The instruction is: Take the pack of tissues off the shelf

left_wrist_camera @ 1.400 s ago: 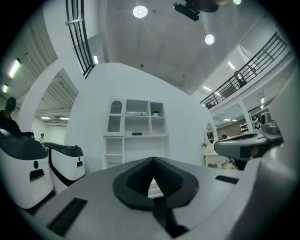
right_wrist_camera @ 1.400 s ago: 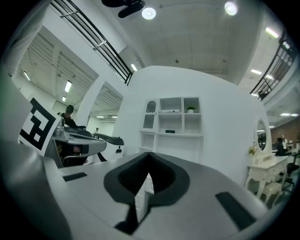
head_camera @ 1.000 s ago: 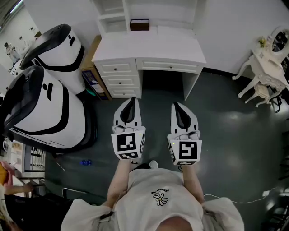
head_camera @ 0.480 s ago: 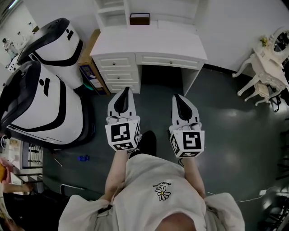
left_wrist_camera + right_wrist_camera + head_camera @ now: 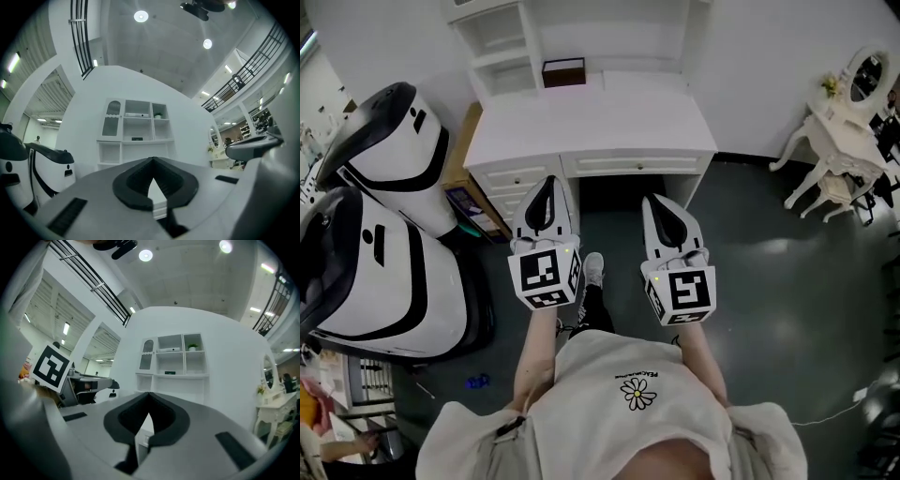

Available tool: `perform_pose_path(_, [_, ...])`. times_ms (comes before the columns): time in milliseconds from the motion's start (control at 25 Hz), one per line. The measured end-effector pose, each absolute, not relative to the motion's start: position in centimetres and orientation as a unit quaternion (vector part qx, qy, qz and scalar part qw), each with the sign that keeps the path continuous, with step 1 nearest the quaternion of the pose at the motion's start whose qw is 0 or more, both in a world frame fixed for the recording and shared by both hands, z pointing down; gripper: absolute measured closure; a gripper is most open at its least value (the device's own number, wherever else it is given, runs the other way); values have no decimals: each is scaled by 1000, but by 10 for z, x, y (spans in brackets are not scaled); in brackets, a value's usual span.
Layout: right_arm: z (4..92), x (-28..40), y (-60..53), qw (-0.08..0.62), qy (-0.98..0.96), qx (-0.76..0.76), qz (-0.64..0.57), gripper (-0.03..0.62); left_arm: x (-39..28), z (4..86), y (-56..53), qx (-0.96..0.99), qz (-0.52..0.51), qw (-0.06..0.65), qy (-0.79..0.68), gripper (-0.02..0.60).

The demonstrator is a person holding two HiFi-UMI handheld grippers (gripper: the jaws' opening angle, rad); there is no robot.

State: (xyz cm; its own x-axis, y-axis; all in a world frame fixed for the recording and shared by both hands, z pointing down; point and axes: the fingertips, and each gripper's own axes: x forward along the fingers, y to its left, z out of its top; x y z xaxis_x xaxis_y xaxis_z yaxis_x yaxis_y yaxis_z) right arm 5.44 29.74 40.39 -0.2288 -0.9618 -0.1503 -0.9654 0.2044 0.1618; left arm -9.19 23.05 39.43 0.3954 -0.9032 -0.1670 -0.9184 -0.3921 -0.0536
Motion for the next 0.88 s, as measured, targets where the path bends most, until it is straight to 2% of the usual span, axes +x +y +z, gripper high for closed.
perform_pose_path(360, [379,75,133,-13,757,-643,115,591,-64,371,63,-848,61,61,524,581])
perform_pose_path(880, [334,85,-121,15,750,-649,129,591,-58,319,-169,-849,91,86,513,581])
